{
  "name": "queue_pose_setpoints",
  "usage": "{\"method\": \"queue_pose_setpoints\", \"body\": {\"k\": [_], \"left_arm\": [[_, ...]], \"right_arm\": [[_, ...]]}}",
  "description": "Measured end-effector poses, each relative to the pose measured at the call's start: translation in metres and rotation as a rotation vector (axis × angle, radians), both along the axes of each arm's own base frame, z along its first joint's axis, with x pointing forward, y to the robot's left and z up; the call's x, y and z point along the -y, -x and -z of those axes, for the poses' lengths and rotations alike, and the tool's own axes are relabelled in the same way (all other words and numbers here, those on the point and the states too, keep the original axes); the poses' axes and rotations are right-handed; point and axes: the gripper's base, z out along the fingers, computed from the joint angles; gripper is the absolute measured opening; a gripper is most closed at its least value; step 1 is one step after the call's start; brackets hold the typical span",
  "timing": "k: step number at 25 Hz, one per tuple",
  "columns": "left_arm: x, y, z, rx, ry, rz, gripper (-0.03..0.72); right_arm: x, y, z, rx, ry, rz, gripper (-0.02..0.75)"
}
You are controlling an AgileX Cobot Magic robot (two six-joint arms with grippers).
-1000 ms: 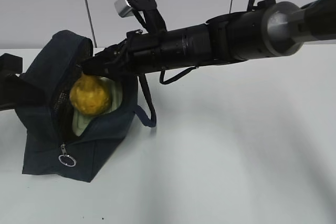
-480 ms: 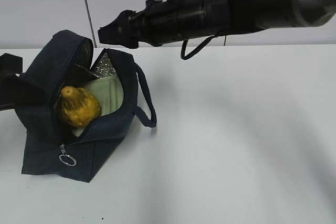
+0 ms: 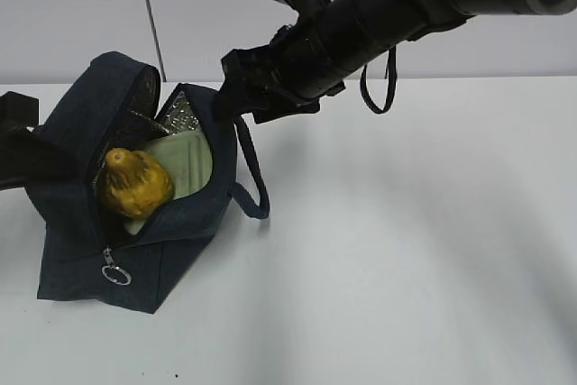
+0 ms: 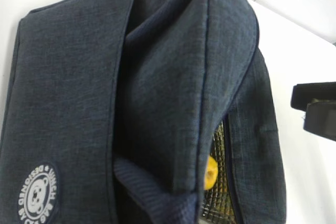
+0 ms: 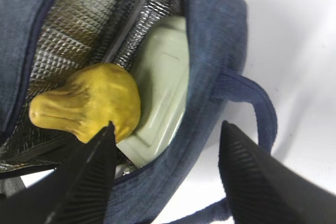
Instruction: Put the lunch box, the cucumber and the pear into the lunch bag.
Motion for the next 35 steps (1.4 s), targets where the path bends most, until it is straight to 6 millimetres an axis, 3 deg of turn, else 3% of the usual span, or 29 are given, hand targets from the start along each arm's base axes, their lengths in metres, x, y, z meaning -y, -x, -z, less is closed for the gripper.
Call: {"method": "queue_pose_setpoints", "body": {"k": [4, 12, 16, 18, 21, 22, 28, 35], "left_arm": [[0.0, 0.0, 0.0, 0.0, 0.0, 0.0, -0.02], [0.0, 0.0, 0.0, 0.0, -0.001, 0.0, -0.02], [0.0, 0.0, 0.0, 0.0, -0.001, 0.0, -0.02], [0.0, 0.0, 0.0, 0.0, -0.001, 0.0, -0.02], [0.0, 0.0, 0.0, 0.001, -0.001, 0.0, -0.02], [0.0, 0.0, 0.0, 0.001, -0.002, -0.001, -0.02], [0.004, -0.002, -0.003, 0.023, 0.038, -0.009, -0.02], [0.036, -0.003, -0.006, 0.097, 0.066, 0.043, -0.02]], "right_arm": [[0.0, -0.001, 0.002, -0.027, 0.0, 0.019, 0.482], [-0.007, -0.01, 0.042, -0.15, -0.016, 0.04, 0.458], [-0.009, -0.012, 0.052, -0.173, -0.014, 0.043, 0.365], [-0.009, -0.012, 0.055, -0.178, -0.012, 0.044, 0.249], [-0.01, -0.014, 0.051, -0.168, -0.014, 0.035, 0.051], [-0.011, -0.015, 0.047, -0.159, -0.013, 0.027, 0.023], [-0.014, -0.02, 0.023, -0.105, 0.003, -0.043, 0.006], [0.008, -0.015, -0.009, -0.032, 0.276, -0.037, 0.006]]}}
